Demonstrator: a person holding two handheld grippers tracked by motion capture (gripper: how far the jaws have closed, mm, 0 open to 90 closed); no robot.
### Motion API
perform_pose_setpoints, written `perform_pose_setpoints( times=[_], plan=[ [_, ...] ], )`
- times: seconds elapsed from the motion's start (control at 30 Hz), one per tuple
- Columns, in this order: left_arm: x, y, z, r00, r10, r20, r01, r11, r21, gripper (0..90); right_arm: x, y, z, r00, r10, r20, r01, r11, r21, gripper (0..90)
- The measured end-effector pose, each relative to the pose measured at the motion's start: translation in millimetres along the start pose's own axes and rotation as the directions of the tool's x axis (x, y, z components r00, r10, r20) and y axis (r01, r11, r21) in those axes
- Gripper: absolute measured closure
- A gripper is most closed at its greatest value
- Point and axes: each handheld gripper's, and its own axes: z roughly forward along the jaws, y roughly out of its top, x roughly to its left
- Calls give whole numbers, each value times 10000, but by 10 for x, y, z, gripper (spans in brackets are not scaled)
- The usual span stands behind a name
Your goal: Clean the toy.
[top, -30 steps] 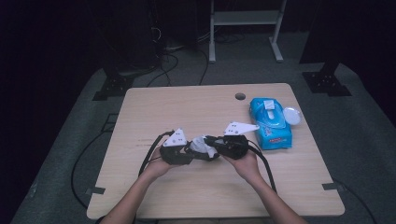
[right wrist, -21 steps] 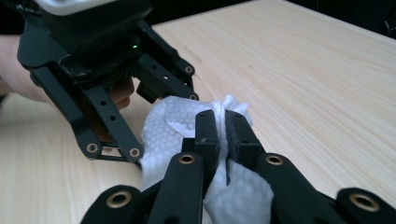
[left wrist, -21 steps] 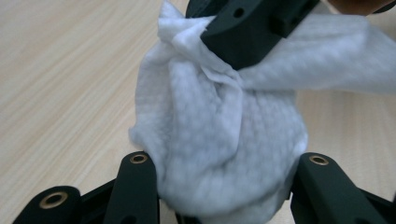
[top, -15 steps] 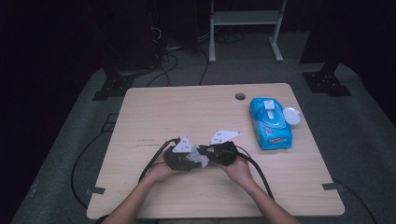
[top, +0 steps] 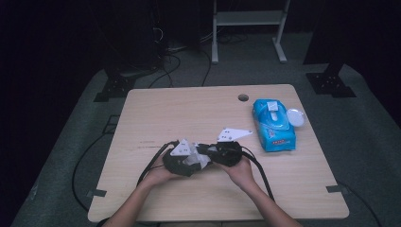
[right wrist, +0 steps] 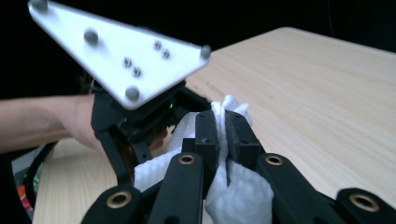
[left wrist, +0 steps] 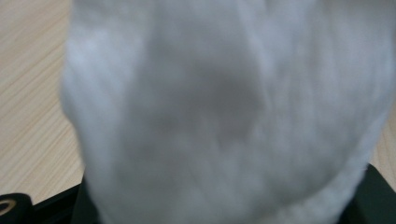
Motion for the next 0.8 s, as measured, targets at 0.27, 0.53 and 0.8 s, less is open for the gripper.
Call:
perform_pose_setpoints(
  times=[0.27,0.53,0.8],
  plan=[
    [7,-22,-26,9999,95,-89,-96,9999,-106,523,-133,-36,-107,9706,-1481,1896,1251,9838,1284,835],
    [0,-16,-12,9997,200,-171,-201,9998,-31,568,-150,-114,-54,9761,-1482,1587,1206,9778,1715,754],
    [-8,-13,-12,9996,251,-160,-251,9997,-7,569,-68,-123,102,9872,-1338,870,1143,9731,2000,613]
  ],
)
